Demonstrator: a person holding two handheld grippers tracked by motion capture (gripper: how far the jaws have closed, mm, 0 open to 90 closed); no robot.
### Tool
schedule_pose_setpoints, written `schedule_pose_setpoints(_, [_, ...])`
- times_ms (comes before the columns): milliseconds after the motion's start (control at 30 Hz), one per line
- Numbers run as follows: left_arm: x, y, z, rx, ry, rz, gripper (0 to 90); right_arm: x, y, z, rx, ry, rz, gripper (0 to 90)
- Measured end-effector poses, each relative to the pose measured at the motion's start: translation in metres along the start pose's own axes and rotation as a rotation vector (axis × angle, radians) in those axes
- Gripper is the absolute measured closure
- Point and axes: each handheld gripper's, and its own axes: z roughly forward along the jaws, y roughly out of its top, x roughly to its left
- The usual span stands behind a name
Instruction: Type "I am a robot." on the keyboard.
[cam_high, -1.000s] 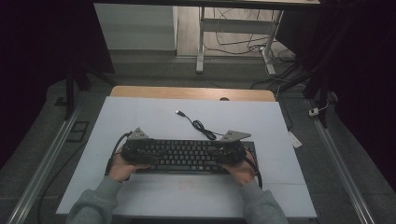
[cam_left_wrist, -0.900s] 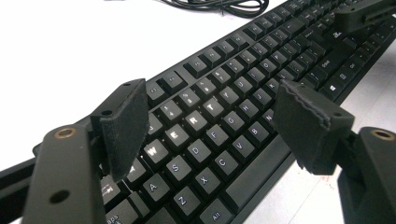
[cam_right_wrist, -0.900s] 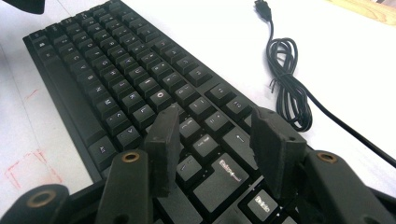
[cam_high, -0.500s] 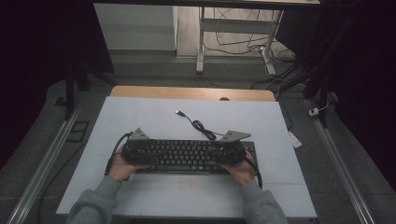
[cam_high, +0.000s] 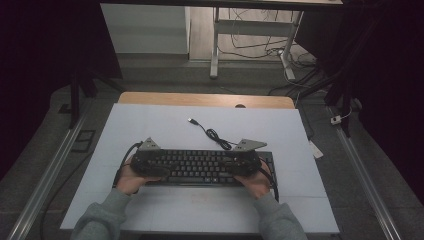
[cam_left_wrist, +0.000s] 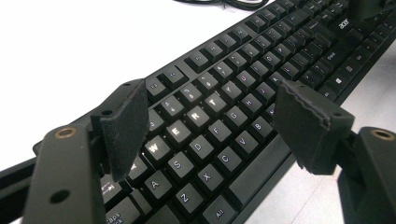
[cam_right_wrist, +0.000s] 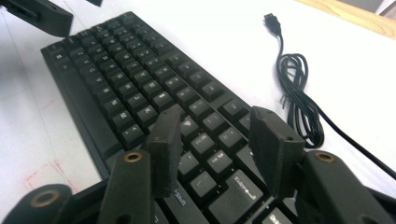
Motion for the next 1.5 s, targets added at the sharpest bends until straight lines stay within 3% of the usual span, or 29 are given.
schedule_pose_setpoints(233, [0.0,0.0,0.0,0.001,0.0,0.002,27.1,0.004,0.005,0.002,-0.012,0.057,0.011,75.0])
schedule_pose_setpoints(400, [0.0,0.0,0.0,0.0,0.001,0.003,27.1,0.01,0.009,0.009,0.007,0.093,-0.015,88.7])
schedule_pose_setpoints(767, [-0.001,0.0,0.001,0.009,0.0,0.009,27.0,0.019,0.016,0.03,0.035,0.102,-0.027,89.5])
schedule_pose_setpoints(1500, [-0.001,-0.001,0.001,0.017,0.007,0.022,26.9,0.019,0.017,0.061,0.092,0.077,-0.031,89.2])
